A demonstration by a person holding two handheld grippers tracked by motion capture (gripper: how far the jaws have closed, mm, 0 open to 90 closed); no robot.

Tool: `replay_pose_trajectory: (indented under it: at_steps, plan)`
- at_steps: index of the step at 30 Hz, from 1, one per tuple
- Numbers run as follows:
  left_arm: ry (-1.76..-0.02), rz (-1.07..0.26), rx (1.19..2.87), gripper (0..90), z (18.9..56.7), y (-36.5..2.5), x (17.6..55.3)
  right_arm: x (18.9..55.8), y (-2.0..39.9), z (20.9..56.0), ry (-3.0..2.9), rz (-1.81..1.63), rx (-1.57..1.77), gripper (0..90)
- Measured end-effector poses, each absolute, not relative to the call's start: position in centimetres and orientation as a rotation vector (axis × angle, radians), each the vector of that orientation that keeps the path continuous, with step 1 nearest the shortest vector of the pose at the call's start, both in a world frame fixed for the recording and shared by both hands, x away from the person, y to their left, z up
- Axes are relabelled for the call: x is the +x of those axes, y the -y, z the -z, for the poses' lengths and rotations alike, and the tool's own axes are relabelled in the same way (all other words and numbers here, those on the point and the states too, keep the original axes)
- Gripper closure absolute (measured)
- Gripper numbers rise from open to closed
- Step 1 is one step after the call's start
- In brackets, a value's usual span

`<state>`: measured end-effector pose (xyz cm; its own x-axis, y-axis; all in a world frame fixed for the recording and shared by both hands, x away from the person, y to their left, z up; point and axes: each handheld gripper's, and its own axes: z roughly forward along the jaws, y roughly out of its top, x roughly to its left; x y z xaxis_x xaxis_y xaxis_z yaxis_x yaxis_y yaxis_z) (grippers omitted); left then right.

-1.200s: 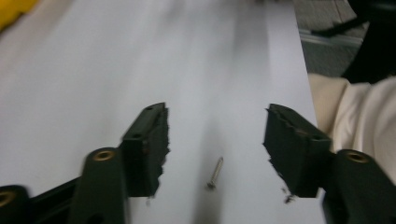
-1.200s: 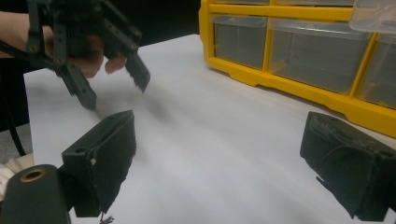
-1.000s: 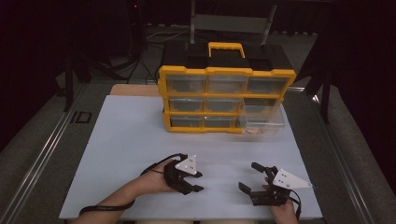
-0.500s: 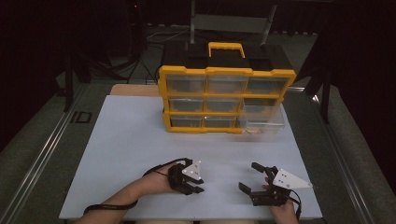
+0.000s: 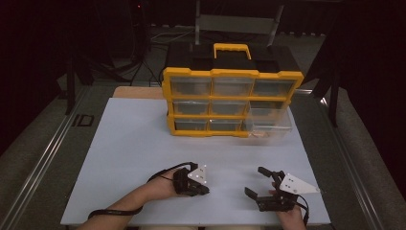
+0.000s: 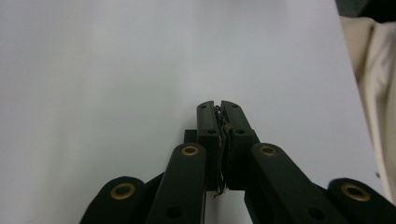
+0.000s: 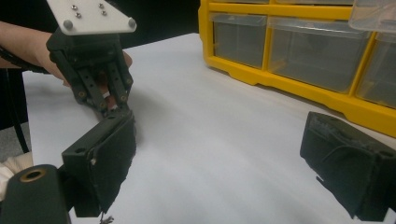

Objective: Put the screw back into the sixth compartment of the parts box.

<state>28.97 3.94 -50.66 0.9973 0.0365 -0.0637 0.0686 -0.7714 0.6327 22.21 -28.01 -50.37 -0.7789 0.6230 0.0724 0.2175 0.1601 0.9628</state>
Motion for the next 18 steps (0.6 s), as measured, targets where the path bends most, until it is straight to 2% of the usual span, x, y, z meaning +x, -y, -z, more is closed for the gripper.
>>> replay_pose_trajectory:
  at_steps: [18]
  plan:
    - [-0.2, -0.072, 2.304, 88.3, 43.6, -4.2, 31.8, 22.2, 28.0, 50.3, -2.097, -1.657, 0.804, 10.5]
